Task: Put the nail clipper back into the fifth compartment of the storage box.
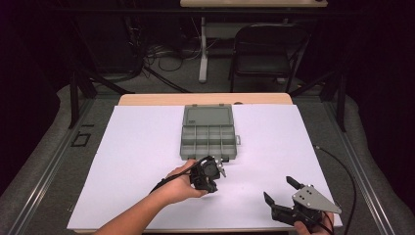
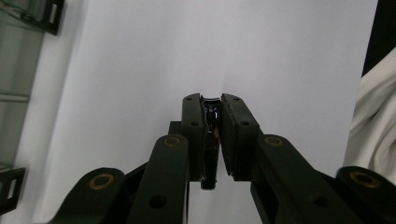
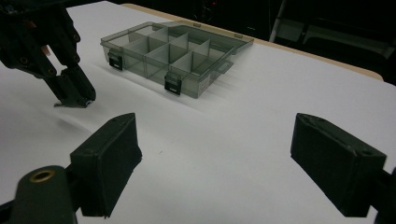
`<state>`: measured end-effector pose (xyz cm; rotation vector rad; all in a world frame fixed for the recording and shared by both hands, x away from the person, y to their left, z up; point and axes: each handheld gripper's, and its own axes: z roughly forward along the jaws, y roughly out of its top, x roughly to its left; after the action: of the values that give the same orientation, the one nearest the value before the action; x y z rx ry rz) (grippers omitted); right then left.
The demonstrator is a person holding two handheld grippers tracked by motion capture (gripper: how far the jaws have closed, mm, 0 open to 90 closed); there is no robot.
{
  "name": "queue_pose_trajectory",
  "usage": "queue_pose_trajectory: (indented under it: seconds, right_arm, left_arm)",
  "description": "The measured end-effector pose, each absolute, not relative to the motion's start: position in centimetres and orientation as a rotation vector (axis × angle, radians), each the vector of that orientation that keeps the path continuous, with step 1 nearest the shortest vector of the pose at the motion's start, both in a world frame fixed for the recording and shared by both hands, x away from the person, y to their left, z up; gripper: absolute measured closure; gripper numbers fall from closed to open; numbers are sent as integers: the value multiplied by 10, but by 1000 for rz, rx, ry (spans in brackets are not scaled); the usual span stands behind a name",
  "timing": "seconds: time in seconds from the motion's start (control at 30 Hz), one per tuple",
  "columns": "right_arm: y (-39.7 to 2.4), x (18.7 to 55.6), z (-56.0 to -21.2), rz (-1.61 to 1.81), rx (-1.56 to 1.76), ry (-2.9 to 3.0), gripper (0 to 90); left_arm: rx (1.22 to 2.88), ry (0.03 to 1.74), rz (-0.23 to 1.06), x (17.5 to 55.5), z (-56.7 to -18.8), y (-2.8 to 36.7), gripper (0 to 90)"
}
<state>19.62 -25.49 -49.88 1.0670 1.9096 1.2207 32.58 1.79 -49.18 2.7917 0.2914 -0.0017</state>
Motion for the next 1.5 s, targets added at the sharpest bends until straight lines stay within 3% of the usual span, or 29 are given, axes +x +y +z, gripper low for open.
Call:
queue_pose_trajectory:
  seconds: [0.93,1.5]
  right_arm:
    - [-254,195,-498,1222,1059,1907,148]
    - [-254,195,-498,1223,1063,1903,148]
  left_arm:
    - [2639,424,67,337,-449,50,801]
    - [2489,625,174,354,-427,79,801]
